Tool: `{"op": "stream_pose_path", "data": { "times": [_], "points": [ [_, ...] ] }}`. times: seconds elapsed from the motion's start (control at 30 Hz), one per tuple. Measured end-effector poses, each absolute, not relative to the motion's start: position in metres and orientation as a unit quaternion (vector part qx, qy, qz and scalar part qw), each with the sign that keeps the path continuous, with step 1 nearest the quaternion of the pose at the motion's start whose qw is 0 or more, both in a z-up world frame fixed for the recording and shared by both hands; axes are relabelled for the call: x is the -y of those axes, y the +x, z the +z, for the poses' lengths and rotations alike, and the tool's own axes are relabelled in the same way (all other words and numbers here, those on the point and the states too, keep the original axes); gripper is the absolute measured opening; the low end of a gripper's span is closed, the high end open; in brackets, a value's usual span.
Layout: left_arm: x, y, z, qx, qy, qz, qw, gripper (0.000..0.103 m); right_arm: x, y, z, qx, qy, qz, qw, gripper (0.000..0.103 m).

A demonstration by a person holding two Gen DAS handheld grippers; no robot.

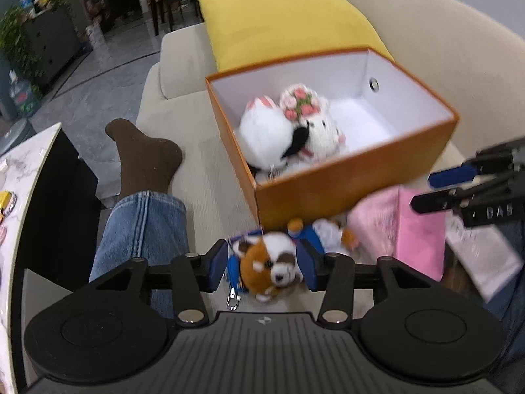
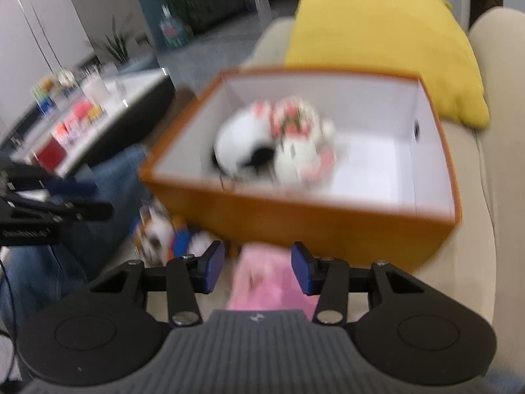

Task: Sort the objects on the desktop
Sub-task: 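Open both tools to release the plushes and lift out of the box, then grasp the red-panda plush with the left tool while the right tool grasps the pink fabric item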

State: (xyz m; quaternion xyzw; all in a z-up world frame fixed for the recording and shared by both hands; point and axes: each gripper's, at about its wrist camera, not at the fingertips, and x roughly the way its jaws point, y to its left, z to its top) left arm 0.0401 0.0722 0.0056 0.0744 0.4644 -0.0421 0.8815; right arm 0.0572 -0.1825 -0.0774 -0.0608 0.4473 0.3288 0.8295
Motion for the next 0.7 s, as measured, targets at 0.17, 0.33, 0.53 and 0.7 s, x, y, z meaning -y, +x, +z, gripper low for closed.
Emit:
{"op": "stream_pose_path", "data": {
  "times": [0.17,0.33,0.53,0.7],
  "points": [
    [-0.064,0.031,-0.022,-0.454,0.151,-0.068,0.876,0.057,0.2,0.055,-0.088,-0.462,-0.063,0.307,0.83,0.051],
    [-0.063,0.043,-0.045,-0.456,0.227,-0.105,0.854,0.062,0.177,0.041,-0.087,-0.451,-0.097,0.335,0.821,0.051],
    [-0.078,0.074,-0.053,-0.474,0.218,-0.151,0.84,0.074,0.144,0.047,-0.099,-0.456,-0.138,0.357,0.803,0.051],
    [-0.081,0.091,-0.06,-0.479,0.215,-0.191,0.829,0.083,0.125,0.049,-0.117,-0.468,-0.182,0.355,0.789,0.051]
  ]
}}
